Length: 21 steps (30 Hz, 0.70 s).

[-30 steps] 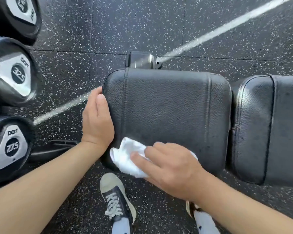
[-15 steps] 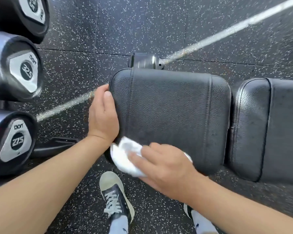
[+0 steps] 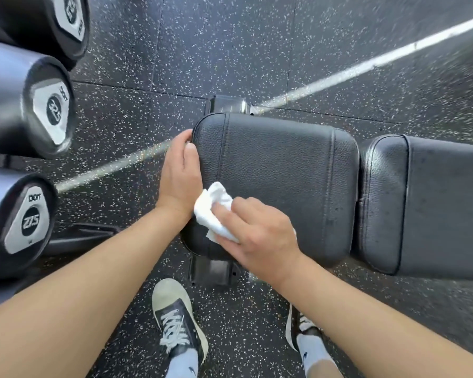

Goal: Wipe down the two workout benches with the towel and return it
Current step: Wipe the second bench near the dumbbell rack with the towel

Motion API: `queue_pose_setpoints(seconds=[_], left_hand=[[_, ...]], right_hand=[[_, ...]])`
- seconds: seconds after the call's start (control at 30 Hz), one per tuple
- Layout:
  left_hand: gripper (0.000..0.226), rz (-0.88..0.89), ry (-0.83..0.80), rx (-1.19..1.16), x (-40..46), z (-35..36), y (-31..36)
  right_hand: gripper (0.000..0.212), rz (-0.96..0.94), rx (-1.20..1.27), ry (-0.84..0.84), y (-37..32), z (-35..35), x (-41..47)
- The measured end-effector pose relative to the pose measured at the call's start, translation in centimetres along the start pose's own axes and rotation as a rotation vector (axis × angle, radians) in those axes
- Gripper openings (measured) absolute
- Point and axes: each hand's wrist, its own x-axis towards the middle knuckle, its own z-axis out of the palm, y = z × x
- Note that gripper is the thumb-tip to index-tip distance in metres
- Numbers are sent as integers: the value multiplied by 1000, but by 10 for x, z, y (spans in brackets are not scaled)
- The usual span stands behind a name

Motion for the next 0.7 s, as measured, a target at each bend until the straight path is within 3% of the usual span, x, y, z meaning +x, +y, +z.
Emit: queue_pose_setpoints(seconds=[0.1, 0.23, 0.4, 0.57, 0.7], left_hand=[[46, 54, -32, 80, 0, -3, 3], [53, 155, -77, 179, -10, -9, 6], [60, 301, -51, 314, -19, -9, 9], [55, 374, -53, 402, -18, -11, 15], [44, 432, -73, 326, -7, -24, 19]], right_hand=[[30, -57, 8, -19, -2, 2, 5], [35, -228, 27, -209, 55, -46, -54], [34, -144, -52, -286, 106, -94, -105], [34, -186, -10, -158, 42, -45, -68], [23, -186, 15, -95, -19, 3, -13]])
